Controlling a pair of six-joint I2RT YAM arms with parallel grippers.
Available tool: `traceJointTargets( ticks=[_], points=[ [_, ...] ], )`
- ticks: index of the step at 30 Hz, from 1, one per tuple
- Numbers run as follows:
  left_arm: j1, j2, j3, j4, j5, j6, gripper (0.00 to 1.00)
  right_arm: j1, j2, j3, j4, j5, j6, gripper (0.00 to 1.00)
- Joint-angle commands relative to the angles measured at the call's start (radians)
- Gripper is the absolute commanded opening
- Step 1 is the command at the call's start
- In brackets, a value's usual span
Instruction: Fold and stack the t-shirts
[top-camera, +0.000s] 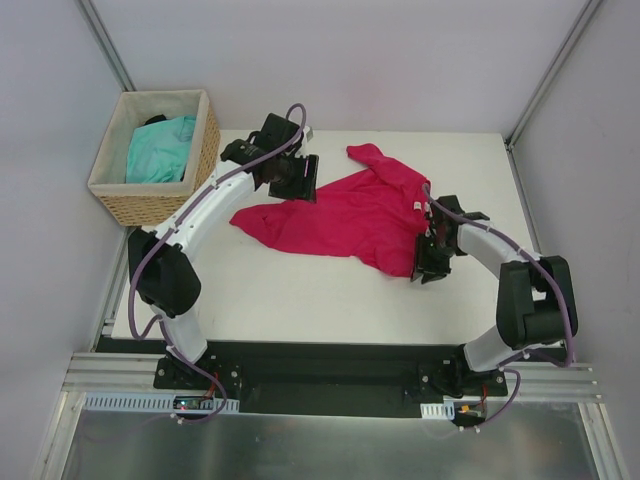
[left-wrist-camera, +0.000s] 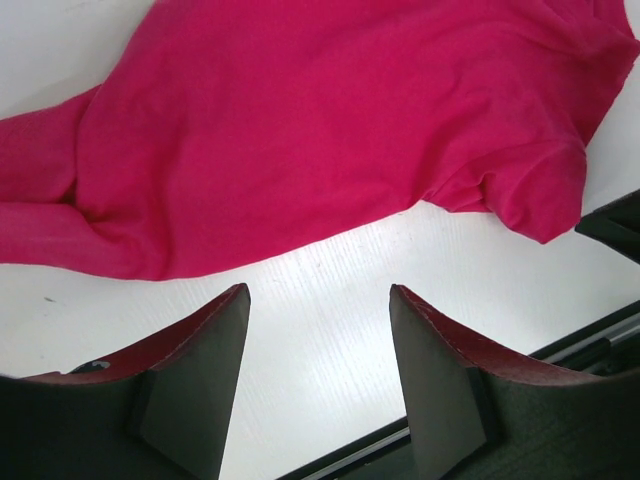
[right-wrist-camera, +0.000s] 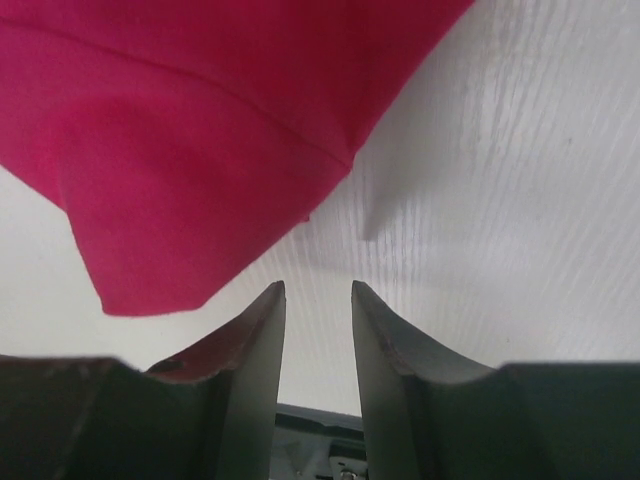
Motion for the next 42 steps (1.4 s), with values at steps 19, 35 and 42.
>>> traceJointTargets(
  ticks=[19,35,42],
  points=[
    [0.003,-0.046,0.077,-0.100,-0.033,0.051,0.58,0.073,0.144,0.102,0.117,0.033,0.055,0.34],
    [0.004,-0.015,0.135,-0.132,-0.039,0.065,0.57,0.112,0.112,0.295,-0.195,0.123,0.123,0.01],
    [0.004,0.008,0.147,-0.130,-0.034,0.092,0.57,0.158,0.050,0.487,-0.529,0.109,0.192,0.01]
  ],
)
